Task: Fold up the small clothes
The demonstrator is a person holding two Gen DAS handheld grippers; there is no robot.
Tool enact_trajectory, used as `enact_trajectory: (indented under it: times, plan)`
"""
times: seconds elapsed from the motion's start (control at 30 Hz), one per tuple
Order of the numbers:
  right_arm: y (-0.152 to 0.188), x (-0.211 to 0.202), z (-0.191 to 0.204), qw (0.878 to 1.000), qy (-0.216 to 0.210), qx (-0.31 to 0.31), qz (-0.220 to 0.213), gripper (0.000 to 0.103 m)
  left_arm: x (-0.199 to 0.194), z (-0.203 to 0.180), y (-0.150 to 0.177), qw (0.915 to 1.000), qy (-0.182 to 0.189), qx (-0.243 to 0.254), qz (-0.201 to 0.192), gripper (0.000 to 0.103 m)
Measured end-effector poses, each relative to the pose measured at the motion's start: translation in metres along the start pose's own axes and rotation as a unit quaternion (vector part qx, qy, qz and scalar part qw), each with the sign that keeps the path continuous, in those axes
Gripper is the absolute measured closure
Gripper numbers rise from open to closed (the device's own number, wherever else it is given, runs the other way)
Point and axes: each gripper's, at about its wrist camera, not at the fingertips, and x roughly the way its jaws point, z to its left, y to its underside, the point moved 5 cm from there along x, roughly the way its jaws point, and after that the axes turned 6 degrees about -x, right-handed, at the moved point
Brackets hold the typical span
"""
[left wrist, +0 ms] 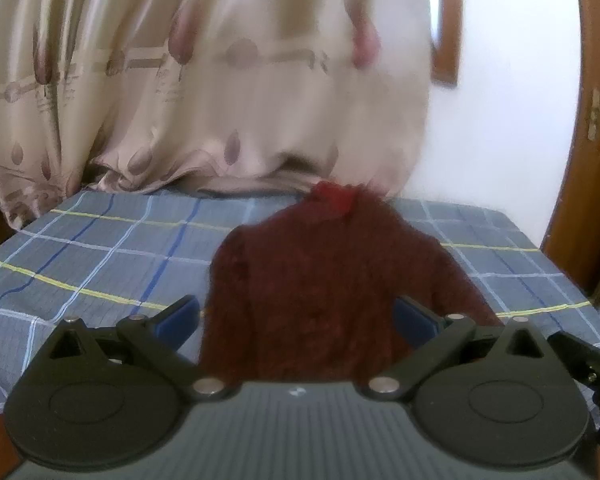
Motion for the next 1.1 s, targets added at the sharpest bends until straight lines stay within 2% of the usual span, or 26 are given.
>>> enact_trajectory:
  times: [1.1]
  plan:
    - [0.0054, 0.0039, 0.005, 1.0, 0.002, -0.002, 0.018, 0.0, 0.009, 0.0044, 0.0069, 0.9998, -0.003, -0.005, 0.019, 0.0]
